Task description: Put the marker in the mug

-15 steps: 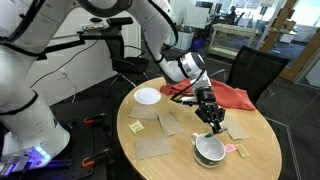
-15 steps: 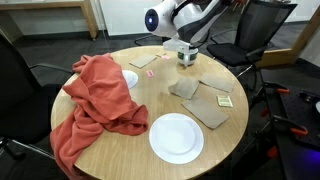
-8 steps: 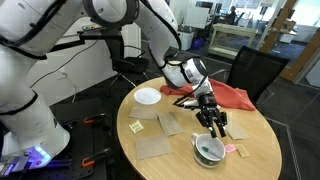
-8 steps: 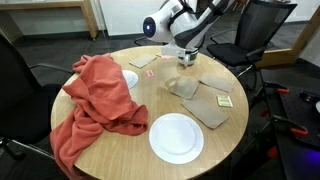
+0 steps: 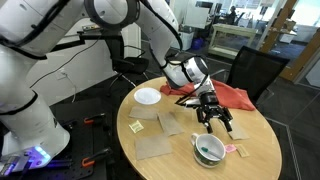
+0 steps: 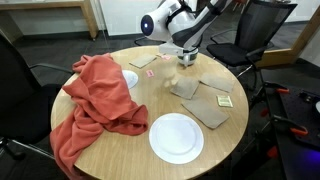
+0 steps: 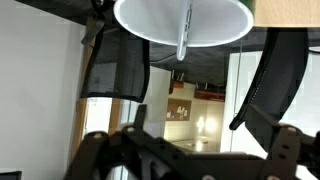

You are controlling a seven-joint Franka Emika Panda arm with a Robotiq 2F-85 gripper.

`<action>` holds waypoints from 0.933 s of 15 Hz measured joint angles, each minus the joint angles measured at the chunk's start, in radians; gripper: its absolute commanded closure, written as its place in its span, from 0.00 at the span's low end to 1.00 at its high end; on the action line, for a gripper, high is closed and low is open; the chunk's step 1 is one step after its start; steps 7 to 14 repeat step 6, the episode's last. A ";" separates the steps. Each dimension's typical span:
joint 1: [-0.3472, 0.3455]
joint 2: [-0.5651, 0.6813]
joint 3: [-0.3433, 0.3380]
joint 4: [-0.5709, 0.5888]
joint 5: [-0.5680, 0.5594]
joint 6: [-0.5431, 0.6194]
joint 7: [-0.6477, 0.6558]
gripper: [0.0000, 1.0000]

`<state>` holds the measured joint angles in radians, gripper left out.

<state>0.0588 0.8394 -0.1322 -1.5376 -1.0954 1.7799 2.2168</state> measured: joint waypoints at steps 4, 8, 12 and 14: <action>-0.001 0.000 0.001 0.002 0.000 0.024 0.000 0.00; -0.003 0.000 0.003 0.002 0.000 0.027 0.000 0.00; -0.003 0.000 0.003 0.002 0.000 0.027 0.000 0.00; -0.003 0.000 0.003 0.002 0.000 0.027 0.000 0.00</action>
